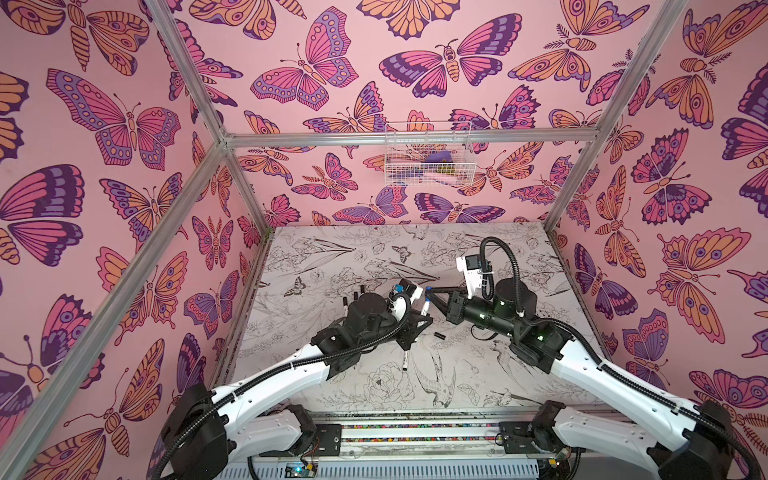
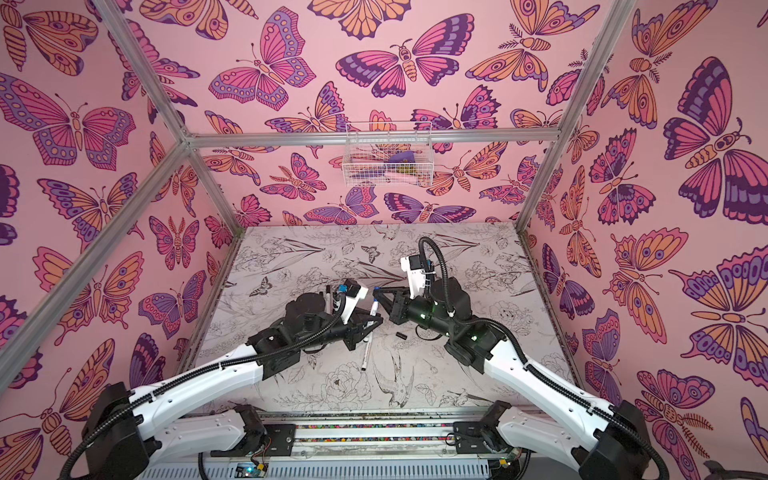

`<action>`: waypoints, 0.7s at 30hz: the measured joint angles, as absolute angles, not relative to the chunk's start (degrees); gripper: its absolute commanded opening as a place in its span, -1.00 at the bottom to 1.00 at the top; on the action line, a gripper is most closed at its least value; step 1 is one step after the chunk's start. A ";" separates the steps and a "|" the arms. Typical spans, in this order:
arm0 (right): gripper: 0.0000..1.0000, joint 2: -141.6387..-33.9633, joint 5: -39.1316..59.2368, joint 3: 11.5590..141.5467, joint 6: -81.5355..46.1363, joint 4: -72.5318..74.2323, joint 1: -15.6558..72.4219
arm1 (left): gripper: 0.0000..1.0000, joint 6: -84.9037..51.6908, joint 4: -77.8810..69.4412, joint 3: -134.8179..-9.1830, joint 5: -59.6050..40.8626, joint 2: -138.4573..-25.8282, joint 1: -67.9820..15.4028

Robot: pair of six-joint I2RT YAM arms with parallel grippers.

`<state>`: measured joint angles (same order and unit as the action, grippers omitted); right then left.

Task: Insert the pens into the pen caps
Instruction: 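Push the blue cap down onto the marker with the right gripper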

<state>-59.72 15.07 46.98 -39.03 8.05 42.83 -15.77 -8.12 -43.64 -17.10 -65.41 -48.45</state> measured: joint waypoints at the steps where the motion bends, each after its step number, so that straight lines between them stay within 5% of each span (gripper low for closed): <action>1: -1.00 -59.72 15.07 46.98 -39.03 8.03 42.83 | -1.00 -15.75 -8.10 -43.64 -16.99 -65.41 -48.45; 21: -0.98 -57.25 17.15 47.24 -34.46 8.71 42.44 | -1.00 -14.94 -11.57 -44.99 -16.38 -66.00 -48.45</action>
